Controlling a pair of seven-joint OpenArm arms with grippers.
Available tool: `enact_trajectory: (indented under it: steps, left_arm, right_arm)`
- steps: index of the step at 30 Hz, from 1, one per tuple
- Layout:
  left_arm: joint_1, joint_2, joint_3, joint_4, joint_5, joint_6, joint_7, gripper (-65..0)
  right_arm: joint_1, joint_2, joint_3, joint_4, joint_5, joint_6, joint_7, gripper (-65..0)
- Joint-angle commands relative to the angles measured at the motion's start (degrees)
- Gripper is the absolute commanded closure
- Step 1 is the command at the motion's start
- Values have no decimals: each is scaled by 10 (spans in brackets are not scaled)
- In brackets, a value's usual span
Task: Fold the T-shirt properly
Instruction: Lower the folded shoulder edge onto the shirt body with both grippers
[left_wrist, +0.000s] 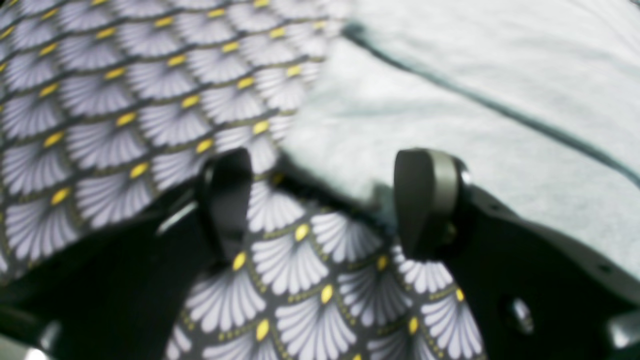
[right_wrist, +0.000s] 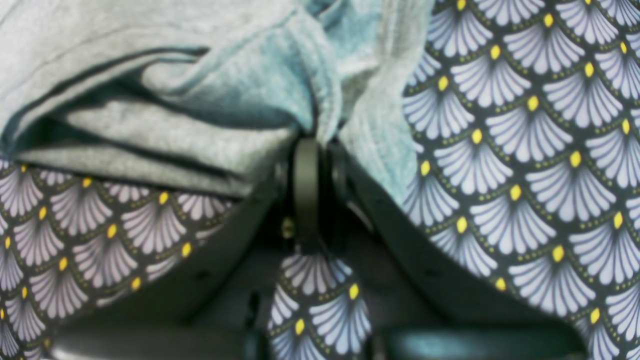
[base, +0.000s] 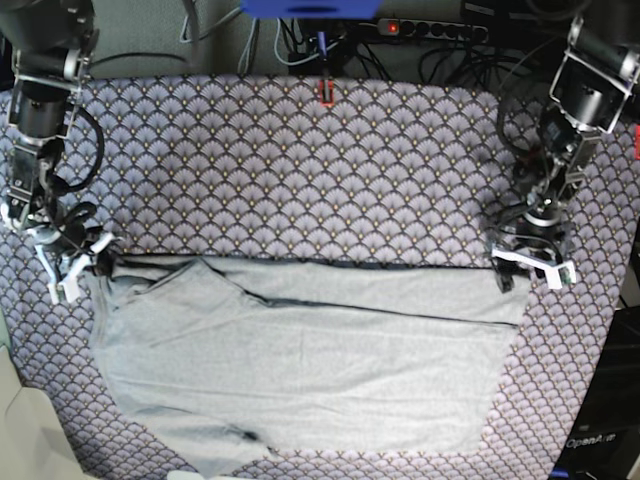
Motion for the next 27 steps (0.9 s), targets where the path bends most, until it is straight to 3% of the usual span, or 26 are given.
enact_trajectory:
  steps: [1,12,20,23,27]
  left_arm:
    - [-13,-7,-5,-3,2,2,-13,-437]
    - [-45,23,-4,-58,5,1,-13,-436]
    - [-46,45,-5,-56,73,1,-13,-431]
    - [-45,52,-5,-57,77,1,-13,-347]
    - [-46,50,-6,-59,74,1,-13,-145]
  right_arm:
    - [13,10,1,8,5,5,9,-14]
    - [13,10,1,8,5,5,8,-15]
    - [13,10,1,8,5,5,8,-15]
    - [13,10,1,8,5,5,8,-15]
    - [13,10,1,8,5,5,8,-15]
